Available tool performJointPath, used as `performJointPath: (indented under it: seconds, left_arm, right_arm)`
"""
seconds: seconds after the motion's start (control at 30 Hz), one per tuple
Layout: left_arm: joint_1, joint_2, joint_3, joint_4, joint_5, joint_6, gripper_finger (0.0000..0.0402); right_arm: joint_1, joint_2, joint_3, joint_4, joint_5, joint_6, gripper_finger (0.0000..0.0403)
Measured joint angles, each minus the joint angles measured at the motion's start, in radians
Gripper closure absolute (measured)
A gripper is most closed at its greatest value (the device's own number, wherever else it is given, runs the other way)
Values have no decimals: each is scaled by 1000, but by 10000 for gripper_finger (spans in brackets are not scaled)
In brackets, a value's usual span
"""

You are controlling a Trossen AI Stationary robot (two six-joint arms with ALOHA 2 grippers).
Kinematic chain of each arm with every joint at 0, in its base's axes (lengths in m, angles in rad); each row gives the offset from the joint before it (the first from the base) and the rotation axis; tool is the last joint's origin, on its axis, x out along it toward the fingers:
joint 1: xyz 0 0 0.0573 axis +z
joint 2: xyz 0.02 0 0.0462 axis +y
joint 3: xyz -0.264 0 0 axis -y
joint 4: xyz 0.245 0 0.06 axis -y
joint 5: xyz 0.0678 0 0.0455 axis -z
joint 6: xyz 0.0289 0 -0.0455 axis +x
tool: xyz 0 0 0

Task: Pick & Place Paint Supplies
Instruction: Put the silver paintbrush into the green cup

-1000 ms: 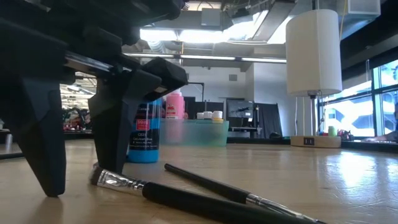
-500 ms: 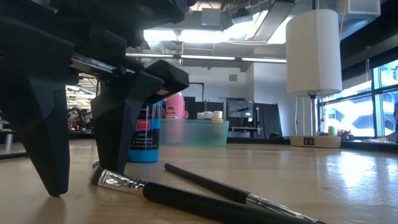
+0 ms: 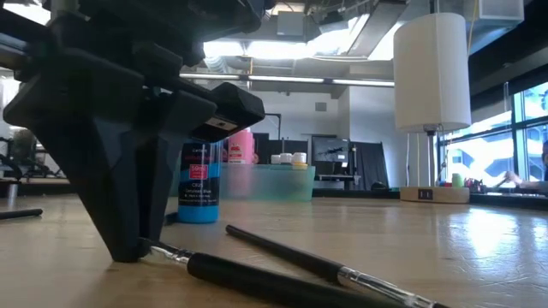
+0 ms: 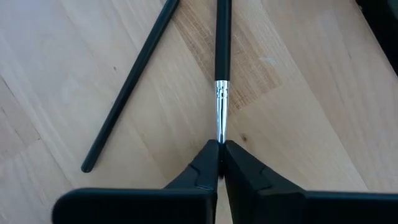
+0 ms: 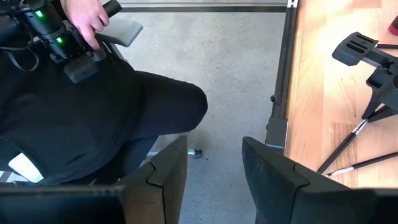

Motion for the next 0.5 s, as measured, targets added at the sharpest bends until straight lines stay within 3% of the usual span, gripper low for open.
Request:
performJointPath:
  seconds: [0.33,0.5]
  left_arm:
    - [-6,-11,-2,-2,-11,-9,397]
    - [-28,-34,-4,-5,-75,-9,398]
  right_arm:
    - [0,0,0,0,0,0,246]
    - [0,0,0,0,0,0,246]
